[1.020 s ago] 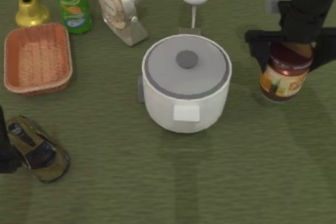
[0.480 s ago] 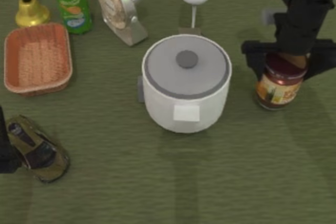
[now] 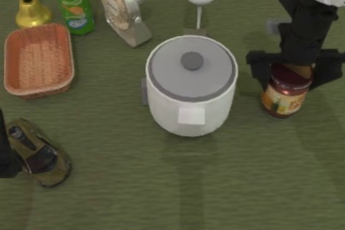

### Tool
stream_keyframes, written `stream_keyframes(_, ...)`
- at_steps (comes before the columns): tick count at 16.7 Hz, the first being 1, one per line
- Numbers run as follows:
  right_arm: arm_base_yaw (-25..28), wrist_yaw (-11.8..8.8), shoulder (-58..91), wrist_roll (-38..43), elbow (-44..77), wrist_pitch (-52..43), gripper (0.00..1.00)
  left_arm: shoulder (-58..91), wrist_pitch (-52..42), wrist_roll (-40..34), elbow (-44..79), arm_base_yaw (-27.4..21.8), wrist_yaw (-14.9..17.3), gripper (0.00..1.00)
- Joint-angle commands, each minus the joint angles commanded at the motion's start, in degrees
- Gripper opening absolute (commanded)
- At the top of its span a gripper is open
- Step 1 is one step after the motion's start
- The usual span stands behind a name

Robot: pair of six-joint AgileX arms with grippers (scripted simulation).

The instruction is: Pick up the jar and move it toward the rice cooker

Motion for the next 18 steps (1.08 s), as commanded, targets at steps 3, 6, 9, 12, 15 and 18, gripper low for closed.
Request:
stream_keyframes(3, 0.00, 0.00, 0.00, 0.00, 0.00, 0.00, 0.30, 0.00, 0.00, 0.00, 0.00, 0.00, 0.00, 1.00)
stream_keyframes(6, 0.00, 0.00, 0.00, 0.00, 0.00, 0.00, 0.53, 0.00, 0.00, 0.00, 0.00, 0.00, 0.00, 1.00)
stream_keyframes(9, 0.00, 0.00, 0.00, 0.00, 0.00, 0.00, 0.75, 0.00, 0.00, 0.00, 0.00, 0.00, 0.00, 1.00)
stream_keyframes(12, 0.00, 0.00, 0.00, 0.00, 0.00, 0.00, 0.98, 0.00, 0.00, 0.00, 0.00, 0.00, 0.00, 1.00)
stream_keyframes(15, 0.00, 0.00, 0.00, 0.00, 0.00, 0.00, 1.00, 0.00, 0.00, 0.00, 0.00, 0.00, 0.00, 1.00)
stream_keyframes(18, 0.00, 0.00, 0.00, 0.00, 0.00, 0.00, 1.00, 0.00, 0.00, 0.00, 0.00, 0.00, 0.00, 1.00)
